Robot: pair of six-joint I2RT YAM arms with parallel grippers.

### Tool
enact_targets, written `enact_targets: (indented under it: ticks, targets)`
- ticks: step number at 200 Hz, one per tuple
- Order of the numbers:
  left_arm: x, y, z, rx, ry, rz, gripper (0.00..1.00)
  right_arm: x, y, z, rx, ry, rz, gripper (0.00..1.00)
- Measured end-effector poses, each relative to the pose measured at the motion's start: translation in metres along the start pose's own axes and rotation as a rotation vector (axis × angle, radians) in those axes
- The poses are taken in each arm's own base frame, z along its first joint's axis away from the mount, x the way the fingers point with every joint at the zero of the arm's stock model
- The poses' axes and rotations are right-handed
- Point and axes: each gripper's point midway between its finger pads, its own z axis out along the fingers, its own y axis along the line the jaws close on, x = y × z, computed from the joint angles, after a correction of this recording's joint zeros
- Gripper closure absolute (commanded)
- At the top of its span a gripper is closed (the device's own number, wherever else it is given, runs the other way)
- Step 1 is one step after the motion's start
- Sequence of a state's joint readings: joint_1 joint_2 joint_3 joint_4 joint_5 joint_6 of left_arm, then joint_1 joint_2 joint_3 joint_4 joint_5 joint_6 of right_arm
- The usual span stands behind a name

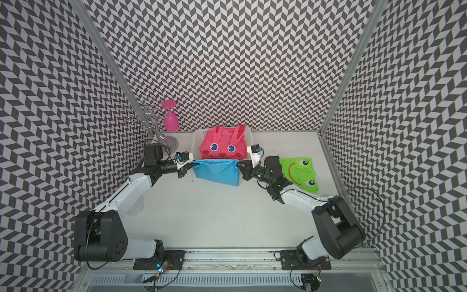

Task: Put the folded raincoat in the basket
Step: Pick up the raincoat from the center of the board, then place the raincoat in the basket.

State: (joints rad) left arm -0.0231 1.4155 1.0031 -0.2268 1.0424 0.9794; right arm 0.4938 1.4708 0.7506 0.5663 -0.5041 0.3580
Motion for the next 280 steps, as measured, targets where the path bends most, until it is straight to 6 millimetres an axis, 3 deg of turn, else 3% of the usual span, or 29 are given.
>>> enact_targets:
  ticks: [36,84,131,180,213,253,280]
  targets:
    - [0.004,0.030,0.013,0.007,0.012,-0.103,0.97,-0.026,-0.007,0.009,0.009,-0.009,-0.107,1.00]
    - [0.027,0.086,0.045,-0.022,0.073,-0.259,0.95,-0.053,-0.050,0.038,0.063,-0.011,-0.168,1.00]
    - [0.061,0.137,0.078,-0.073,0.130,-0.352,0.89,-0.060,-0.091,0.069,0.124,-0.012,-0.229,1.00]
    - [0.083,0.171,0.097,-0.127,0.153,-0.381,0.84,-0.063,-0.138,0.098,0.193,-0.030,-0.261,1.00]
    - [0.079,0.183,0.100,-0.131,0.140,-0.413,0.84,-0.071,-0.155,0.102,0.178,-0.041,-0.236,1.00]
    - [0.060,0.179,0.094,-0.117,0.130,-0.426,0.85,-0.081,-0.137,0.100,0.065,-0.060,-0.179,1.00]
    - [0.033,0.172,0.080,-0.121,0.103,-0.395,0.85,-0.087,-0.132,0.099,0.028,-0.074,-0.128,1.00]
